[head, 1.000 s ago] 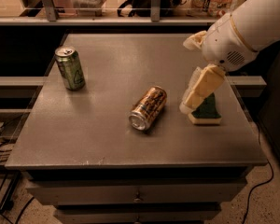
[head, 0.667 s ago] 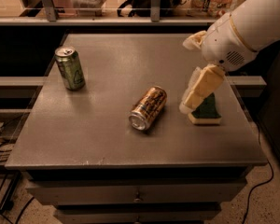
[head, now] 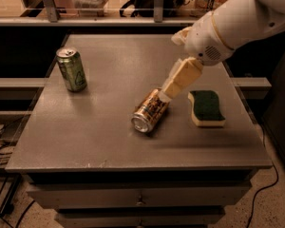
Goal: Knock green can over
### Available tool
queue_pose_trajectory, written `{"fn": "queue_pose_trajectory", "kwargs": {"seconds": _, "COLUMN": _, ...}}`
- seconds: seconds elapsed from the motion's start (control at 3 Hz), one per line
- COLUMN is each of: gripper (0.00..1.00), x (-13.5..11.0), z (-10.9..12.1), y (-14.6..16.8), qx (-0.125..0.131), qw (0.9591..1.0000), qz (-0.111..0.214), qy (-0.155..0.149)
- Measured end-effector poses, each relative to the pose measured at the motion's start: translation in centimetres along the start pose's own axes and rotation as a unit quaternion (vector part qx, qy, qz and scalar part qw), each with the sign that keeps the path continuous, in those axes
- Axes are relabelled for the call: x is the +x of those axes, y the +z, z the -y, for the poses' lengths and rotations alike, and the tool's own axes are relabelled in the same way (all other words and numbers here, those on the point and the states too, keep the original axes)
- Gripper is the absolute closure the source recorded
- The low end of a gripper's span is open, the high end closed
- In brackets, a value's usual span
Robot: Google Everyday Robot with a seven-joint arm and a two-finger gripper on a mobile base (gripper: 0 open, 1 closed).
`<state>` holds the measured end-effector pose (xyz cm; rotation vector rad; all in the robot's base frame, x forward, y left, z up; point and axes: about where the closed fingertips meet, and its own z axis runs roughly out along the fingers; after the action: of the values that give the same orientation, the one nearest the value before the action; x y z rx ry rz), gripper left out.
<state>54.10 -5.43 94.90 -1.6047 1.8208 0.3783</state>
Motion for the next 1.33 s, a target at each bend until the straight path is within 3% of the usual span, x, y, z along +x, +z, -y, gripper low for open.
{"fn": "queue_pose_trajectory", "kwargs": {"seconds": 0.67, "gripper": 0.00, "x": -4.0, "z": 3.1, "y": 6.3, "qx": -0.014, "qw": 0.9983, "qz": 0.053, "qy": 0.021}}
{"fn": "queue_pose_trajectory", "kwargs": {"seconds": 1.0, "gripper": 0.00, "x": -6.6, "z": 3.7, "y": 8.9, "qx": -0.028, "qw": 0.9965, "qz": 0.079, "qy": 0.008}}
{"fn": "queue_pose_trajectory", "kwargs": {"seconds": 1.33, "gripper": 0.00, "x": -6.8, "z": 3.8, "y": 9.2, "qx": -0.029, "qw": 0.9963, "qz": 0.080, "qy": 0.007}}
